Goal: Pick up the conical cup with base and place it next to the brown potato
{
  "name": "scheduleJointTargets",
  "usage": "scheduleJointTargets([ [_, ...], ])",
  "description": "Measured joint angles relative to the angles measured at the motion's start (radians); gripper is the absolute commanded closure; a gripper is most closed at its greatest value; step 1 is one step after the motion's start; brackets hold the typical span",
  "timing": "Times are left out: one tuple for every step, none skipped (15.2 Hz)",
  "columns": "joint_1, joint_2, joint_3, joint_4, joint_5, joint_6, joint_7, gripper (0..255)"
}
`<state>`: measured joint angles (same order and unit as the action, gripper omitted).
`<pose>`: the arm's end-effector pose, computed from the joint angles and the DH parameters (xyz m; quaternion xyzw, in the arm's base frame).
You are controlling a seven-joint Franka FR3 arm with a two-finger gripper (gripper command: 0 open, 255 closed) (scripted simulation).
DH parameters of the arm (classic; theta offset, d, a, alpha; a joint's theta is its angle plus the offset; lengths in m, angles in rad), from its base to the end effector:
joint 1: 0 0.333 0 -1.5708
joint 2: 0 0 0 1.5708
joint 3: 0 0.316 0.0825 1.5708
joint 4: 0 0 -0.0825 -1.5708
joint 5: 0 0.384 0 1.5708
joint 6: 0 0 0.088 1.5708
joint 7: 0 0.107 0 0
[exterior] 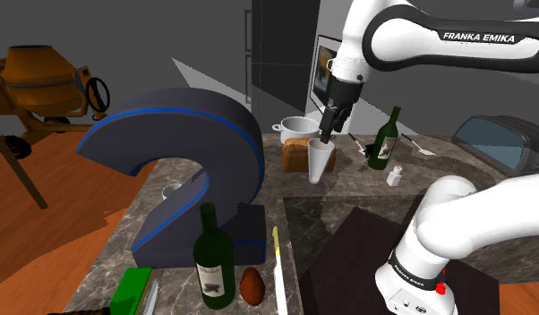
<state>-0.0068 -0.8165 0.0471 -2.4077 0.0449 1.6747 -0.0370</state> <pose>0.3081 0.0209 0.5845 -0.9987 -0.0305 -0.0415 0.0050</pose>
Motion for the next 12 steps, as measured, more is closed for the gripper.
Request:
scheduleJointTargets([
  [0.000,0.000,0.000,0.000,0.000,0.000,0.000,0],
  [-0.002,0.000,-0.004,-0.010,-0.008,0.011,-0.009,0],
  [-0.006,0.014,-0.011,-0.020,-0.020,0.035,-0.023,0],
  [-0.011,0.023,-0.021,-0.033,-0.035,0.058,-0.041,0],
  [-0.016,0.039,-0.028,-0.046,-0.049,0.088,-0.057,0],
  [-0.021,0.052,-0.036,-0.059,-0.065,0.118,-0.073,0],
  [-0.027,0.071,-0.047,-0.071,-0.082,0.151,-0.092,0],
  [-0.035,0.082,-0.060,-0.084,-0.100,0.178,-0.113,0],
  [-0.040,0.102,-0.067,-0.094,-0.115,0.211,-0.128,0],
  [-0.044,0.120,-0.072,-0.102,-0.129,0.241,-0.139,0],
  [-0.050,0.147,-0.082,-0.103,-0.145,0.273,-0.155,0],
  [-0.058,0.172,-0.093,-0.109,-0.162,0.308,-0.172,0],
])
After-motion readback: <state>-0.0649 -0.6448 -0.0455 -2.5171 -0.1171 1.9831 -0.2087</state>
